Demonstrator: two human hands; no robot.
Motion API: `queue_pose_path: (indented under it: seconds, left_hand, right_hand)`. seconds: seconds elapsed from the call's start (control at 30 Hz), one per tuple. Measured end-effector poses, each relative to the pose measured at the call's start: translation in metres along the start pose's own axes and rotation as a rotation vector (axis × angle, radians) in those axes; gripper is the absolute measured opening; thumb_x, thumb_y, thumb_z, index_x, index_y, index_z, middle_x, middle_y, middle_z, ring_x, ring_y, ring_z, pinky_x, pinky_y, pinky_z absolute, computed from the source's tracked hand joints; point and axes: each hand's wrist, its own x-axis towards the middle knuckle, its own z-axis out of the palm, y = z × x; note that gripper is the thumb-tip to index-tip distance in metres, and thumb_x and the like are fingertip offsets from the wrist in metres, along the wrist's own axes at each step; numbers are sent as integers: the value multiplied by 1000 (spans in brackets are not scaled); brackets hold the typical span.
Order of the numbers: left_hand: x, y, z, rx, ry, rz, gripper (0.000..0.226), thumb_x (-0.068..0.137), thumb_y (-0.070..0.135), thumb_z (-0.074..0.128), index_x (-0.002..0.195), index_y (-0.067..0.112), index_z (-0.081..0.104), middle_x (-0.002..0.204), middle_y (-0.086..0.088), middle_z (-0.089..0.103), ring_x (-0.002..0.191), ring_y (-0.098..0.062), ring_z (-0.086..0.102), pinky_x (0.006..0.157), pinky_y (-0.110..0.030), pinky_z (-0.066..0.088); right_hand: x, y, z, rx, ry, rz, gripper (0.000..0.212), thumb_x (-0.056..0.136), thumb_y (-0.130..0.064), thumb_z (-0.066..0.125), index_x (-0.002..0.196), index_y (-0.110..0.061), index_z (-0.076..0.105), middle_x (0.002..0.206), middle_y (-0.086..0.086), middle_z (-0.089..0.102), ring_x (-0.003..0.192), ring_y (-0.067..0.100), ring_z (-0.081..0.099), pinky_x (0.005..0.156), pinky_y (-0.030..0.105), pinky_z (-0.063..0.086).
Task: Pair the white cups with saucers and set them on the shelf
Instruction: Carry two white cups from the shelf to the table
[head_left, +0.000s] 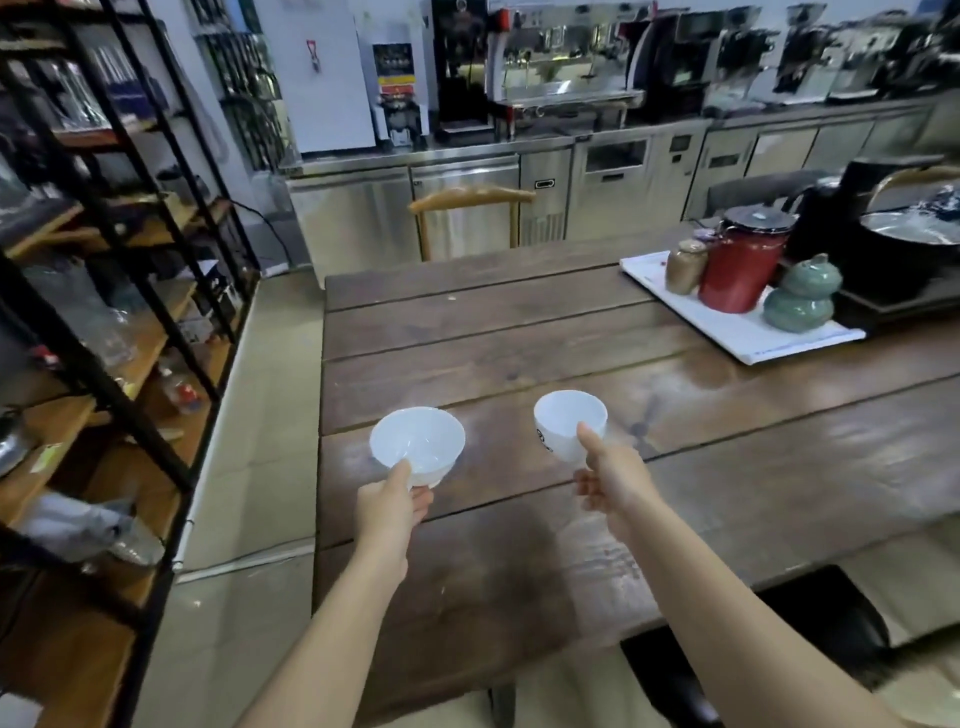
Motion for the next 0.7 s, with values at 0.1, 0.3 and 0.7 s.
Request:
queue_pose_path:
  seconds: [0.1, 0.3, 0.7]
  left_hand:
    - [33, -3, 28, 66, -10, -23, 30, 92, 24, 51, 114, 3, 54, 83, -12, 66, 83, -26, 65, 72, -32, 49]
    - [75, -15, 68, 133, 24, -124, 21, 91, 28, 54, 95, 8, 52, 71, -10, 66, 79, -28, 66, 81, -39, 55]
    - [89, -41, 109, 114, 62, -157, 35, 93, 32, 50, 74, 3, 59, 81, -4, 70, 78, -17, 69, 72, -29, 54]
  right_hand:
    - [37, -4, 0, -17, -5, 46, 29, 88, -38, 55, 80, -10, 53, 59, 3, 43, 46, 17, 41, 45, 27, 26]
    - [86, -2, -4, -1, 15, 165, 29, 91, -35, 50, 91, -6, 47, 66, 6, 42, 49, 20, 45, 45, 26, 30]
    - [141, 17, -20, 1, -92, 197, 29, 94, -31, 46, 74, -10, 50, 84, 19, 52, 57, 21, 49, 51, 27, 38]
